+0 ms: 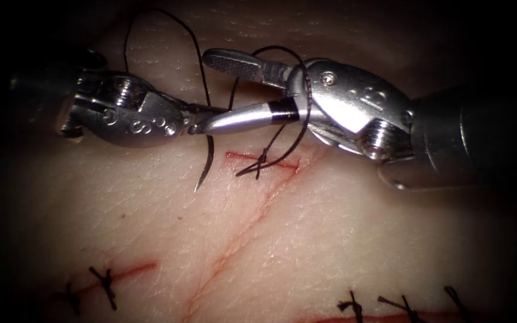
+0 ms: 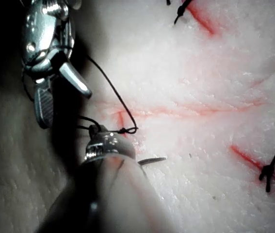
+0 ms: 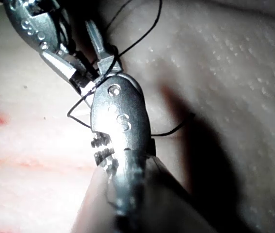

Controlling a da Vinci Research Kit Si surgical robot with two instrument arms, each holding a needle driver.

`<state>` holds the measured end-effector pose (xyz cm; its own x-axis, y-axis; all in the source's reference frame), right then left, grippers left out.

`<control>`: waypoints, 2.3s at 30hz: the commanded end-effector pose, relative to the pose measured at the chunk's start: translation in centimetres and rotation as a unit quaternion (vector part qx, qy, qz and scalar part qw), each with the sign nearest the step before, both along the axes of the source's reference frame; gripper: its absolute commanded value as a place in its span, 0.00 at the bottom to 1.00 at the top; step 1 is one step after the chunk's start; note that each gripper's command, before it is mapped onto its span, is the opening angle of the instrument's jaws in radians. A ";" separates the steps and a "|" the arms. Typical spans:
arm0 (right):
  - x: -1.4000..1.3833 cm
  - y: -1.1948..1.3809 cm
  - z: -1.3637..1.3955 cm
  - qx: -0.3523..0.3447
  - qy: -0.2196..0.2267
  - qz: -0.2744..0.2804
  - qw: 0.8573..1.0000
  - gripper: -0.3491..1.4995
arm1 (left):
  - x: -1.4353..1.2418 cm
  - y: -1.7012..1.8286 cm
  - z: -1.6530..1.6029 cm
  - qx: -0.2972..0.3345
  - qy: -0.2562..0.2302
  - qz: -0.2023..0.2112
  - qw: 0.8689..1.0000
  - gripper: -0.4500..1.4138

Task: Wound Closure

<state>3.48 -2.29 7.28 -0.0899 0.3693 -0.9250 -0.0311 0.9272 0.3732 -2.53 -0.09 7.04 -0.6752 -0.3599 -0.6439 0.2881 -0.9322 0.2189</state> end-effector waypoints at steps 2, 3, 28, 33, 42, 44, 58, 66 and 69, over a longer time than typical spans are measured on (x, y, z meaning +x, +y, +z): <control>-0.03 0.03 0.18 -0.010 -0.019 0.032 0.999 0.64 | -0.06 -0.07 -0.01 -0.004 0.000 -0.004 1.000 0.00; -0.03 0.03 0.18 -0.010 -0.019 0.032 0.999 0.64 | -0.06 -0.07 -0.01 -0.004 0.000 -0.004 1.000 0.00; -0.08 -0.41 0.32 0.164 -0.120 0.147 0.968 0.58 | -0.05 -0.43 -0.10 -0.022 0.060 -0.077 0.995 0.00; -0.15 -0.50 0.49 0.288 -0.123 0.165 0.935 0.61 | -0.01 -0.46 -0.20 -0.029 0.063 -0.103 0.992 0.00; -0.31 -0.59 0.70 0.319 -0.148 0.197 0.915 0.58 | -0.17 -0.58 -0.31 -0.035 0.077 -0.130 0.988 0.00; -0.36 -0.61 0.76 0.326 -0.160 0.204 0.909 0.58 | -0.24 -0.57 -0.28 -0.044 0.082 -0.127 0.988 0.00; -0.68 -0.62 0.97 0.395 -0.152 0.207 0.882 0.47 | -0.20 -0.47 0.13 -0.059 0.090 -0.125 0.986 0.00; -0.72 -0.59 0.90 0.399 -0.138 0.190 0.886 0.59 | 0.13 -0.53 0.30 -0.061 0.107 -0.132 0.984 0.00; -0.68 -0.57 0.91 0.399 -0.123 0.199 0.887 0.61 | 0.03 -0.76 0.44 -0.057 0.119 -0.121 0.984 0.00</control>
